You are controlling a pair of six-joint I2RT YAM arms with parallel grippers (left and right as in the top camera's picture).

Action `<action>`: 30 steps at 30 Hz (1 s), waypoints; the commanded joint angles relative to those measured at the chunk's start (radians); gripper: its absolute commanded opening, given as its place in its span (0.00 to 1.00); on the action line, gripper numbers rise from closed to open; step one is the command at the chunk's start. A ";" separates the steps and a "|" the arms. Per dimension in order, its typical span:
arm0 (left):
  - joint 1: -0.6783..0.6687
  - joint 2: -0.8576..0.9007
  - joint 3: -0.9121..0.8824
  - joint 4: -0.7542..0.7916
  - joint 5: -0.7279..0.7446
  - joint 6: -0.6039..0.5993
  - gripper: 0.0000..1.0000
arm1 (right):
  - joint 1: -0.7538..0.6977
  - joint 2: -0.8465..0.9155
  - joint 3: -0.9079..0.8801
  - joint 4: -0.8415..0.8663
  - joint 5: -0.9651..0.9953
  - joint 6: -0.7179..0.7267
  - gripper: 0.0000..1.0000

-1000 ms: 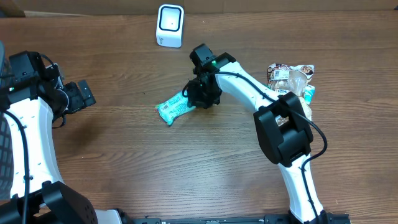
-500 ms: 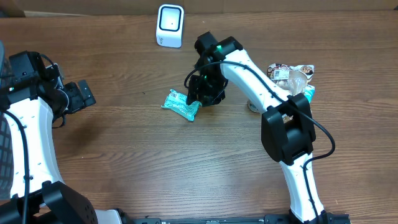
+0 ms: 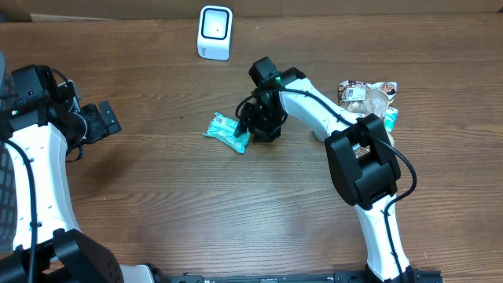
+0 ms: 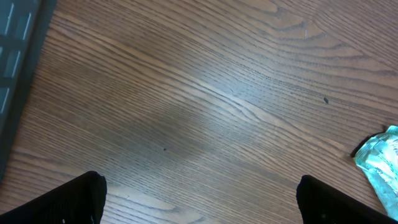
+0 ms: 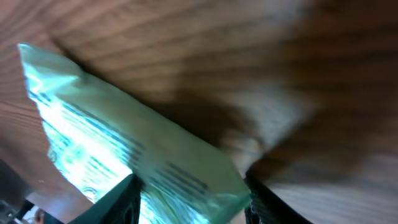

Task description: Scan the item barcode

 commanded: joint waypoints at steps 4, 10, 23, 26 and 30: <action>0.004 0.001 0.014 0.001 -0.003 0.026 1.00 | 0.022 -0.005 -0.075 0.105 0.056 0.040 0.05; 0.004 0.001 0.015 0.001 -0.003 0.026 1.00 | -0.026 -0.068 -0.024 0.084 -0.025 -0.173 0.04; 0.004 0.001 0.014 0.001 -0.003 0.026 1.00 | -0.096 -0.505 -0.023 -0.094 -0.140 -0.496 0.04; 0.004 0.001 0.014 0.001 -0.003 0.026 1.00 | -0.096 -0.548 -0.023 -0.117 -0.140 -0.496 0.04; 0.004 0.001 0.014 0.001 -0.003 0.026 1.00 | -0.096 -0.581 -0.023 -0.124 -0.140 -0.494 0.04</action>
